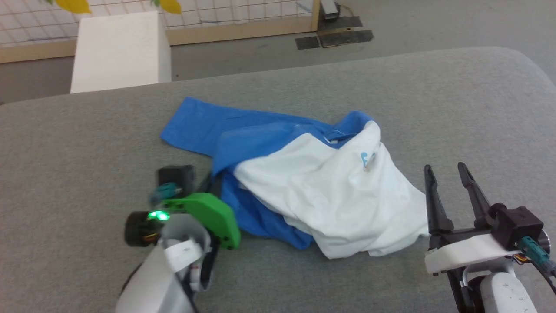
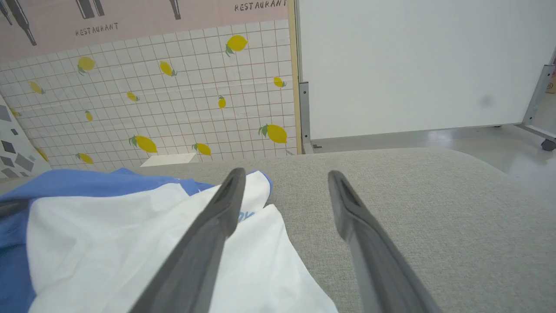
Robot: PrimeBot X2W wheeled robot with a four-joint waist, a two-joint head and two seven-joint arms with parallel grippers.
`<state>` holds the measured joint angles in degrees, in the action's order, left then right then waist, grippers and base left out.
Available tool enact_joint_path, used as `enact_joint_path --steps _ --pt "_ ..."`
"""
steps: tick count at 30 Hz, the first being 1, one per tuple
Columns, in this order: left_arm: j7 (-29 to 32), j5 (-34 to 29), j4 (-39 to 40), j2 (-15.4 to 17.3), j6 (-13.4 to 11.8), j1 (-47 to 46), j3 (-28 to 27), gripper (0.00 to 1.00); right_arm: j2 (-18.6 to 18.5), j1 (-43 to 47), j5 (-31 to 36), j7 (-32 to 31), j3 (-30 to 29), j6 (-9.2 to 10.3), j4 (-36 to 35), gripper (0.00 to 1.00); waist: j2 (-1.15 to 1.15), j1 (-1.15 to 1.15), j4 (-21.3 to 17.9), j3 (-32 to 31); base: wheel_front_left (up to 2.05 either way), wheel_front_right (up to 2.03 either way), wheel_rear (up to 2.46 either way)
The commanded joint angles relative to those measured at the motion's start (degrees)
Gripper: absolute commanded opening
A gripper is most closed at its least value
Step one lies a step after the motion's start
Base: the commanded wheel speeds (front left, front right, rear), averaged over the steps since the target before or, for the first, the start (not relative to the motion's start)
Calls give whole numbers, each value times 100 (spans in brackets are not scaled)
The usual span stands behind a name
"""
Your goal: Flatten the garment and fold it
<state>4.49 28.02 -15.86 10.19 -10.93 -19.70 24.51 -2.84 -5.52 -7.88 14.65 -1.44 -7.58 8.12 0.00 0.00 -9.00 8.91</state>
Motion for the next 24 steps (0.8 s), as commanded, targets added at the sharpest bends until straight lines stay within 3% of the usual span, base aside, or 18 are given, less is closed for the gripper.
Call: enact_joint_path --steps 1,7,14,16,17,20,21,24 --pt "-220 78 114 124 -124 173 -191 0 -4 50 11 25 -11 9 -39 100 0 0 236 -45 0 0 0" --pt "-623 310 685 564 -621 928 -1026 0 -4 80 81 6 -28 9 -85 100 0 0 645 -71 0 0 0" --pt "-245 626 1023 857 -1095 2094 -1515 0 -4 84 165 -92 -31 9 -175 100 0 0 1096 -6 0 0 0" --pt "-99 815 1060 751 -1077 2268 -1512 50 -4 84 198 -153 -47 9 -190 100 0 0 1244 25 0 0 0" --pt "-95 915 1092 674 -1026 2310 -1510 100 -4 74 232 -195 -54 9 -198 100 0 0 1327 43 0 0 0" --pt "-391 1093 1106 451 -851 2284 -1564 100 -4 -11 349 -351 -68 9 -253 100 0 0 1578 104 0 0 0" --pt "-1036 989 1056 323 -570 2132 -1526 100 -4 -243 516 -600 -91 9 -334 100 0 0 1876 181 0 0 0" --pt "-1716 711 964 208 -388 1929 -1480 100 -4 -555 733 -982 -95 9 -310 100 0 0 2162 271 0 0 0"
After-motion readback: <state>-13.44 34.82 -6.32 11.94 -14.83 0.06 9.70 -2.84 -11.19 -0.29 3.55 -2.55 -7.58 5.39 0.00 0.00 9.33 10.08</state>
